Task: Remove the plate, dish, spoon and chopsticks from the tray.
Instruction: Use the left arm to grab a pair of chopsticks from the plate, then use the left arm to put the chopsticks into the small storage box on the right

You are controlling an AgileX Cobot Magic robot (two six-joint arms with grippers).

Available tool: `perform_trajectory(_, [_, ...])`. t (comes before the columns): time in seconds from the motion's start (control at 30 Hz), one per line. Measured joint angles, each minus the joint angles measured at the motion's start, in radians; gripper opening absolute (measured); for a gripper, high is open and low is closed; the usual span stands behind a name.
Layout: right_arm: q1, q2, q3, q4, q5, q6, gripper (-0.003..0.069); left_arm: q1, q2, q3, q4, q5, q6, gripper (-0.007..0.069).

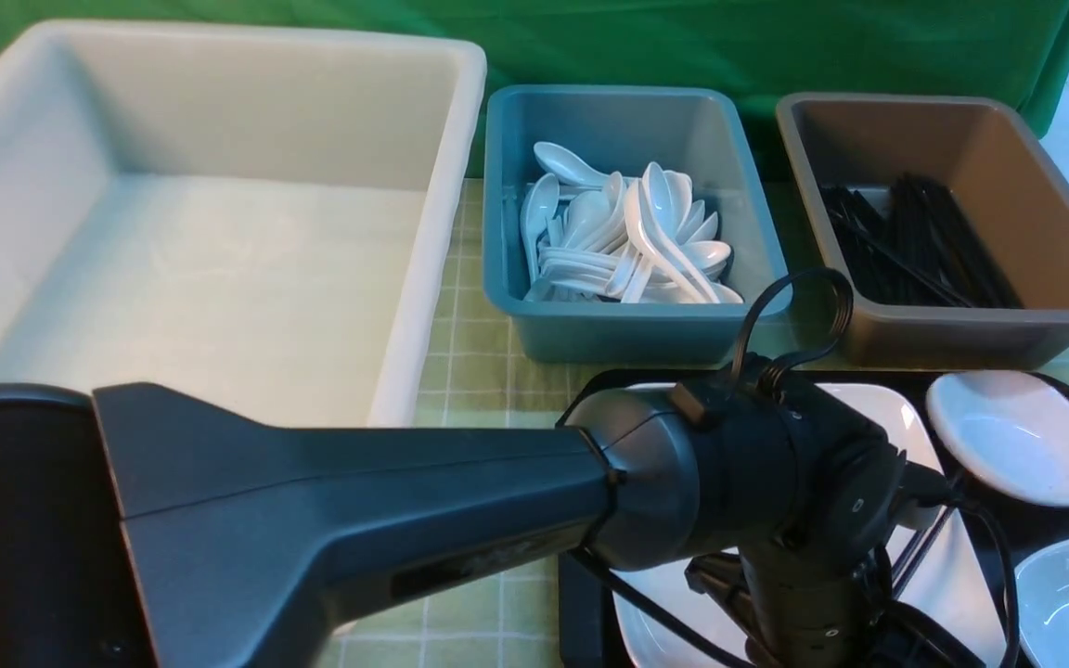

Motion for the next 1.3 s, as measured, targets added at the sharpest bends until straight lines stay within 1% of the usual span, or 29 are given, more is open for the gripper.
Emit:
perform_trajectory(0.13, [0.0,0.0,0.0,0.0,0.003,-0.009,0.005,0.004,-0.004,-0.015,0.026,0.034,0.001,0.0068])
perform_trajectory(0.4, [0.0,0.0,0.001,0.001,0.006,-0.012,0.0052,0.056,-0.067,-0.065,0.068,0.165,-0.048,0.0068])
perform_trajectory(0.53, [0.0,0.0,0.001,0.002,0.007,-0.012,0.0053,0.062,-0.108,-0.103,0.072,0.17,-0.013,0.0068])
perform_trajectory(0.63, [0.0,0.0,0.001,0.008,-0.005,-0.012,0.0053,0.062,-0.111,-0.204,0.073,0.104,0.047,0.0067])
perform_trajectory(0.73, [0.0,0.0,0.001,0.02,-0.027,-0.012,0.0059,0.082,-0.075,-0.328,0.074,0.055,0.062,0.0067])
perform_trajectory(0.77, [0.0,0.0,0.001,0.022,-0.028,-0.012,0.0059,0.084,-0.067,-0.337,0.073,0.047,0.063,0.0067])
perform_trajectory(0.87, [0.0,-0.001,0.001,0.053,-0.06,-0.012,0.0067,0.138,0.037,-0.534,0.074,-0.047,0.097,0.0067])
perform_trajectory(1.03, [0.0,-0.021,0.001,0.071,-0.12,-0.012,0.0069,0.203,0.199,-0.729,0.045,-0.204,0.159,0.0067])
perform_trajectory(1.2, [0.0,-0.071,0.001,0.082,-0.18,-0.012,0.0071,0.24,0.329,-0.843,0.014,-0.383,0.166,0.0067])
perform_trajectory(1.23, [0.0,-0.075,0.001,0.083,-0.182,-0.012,0.0071,0.241,0.338,-0.848,0.012,-0.39,0.166,0.0067])
perform_trajectory(1.3, [0.0,-0.095,0.001,0.088,-0.183,-0.012,0.0071,0.247,0.381,-0.86,0.01,-0.478,0.176,0.0067])
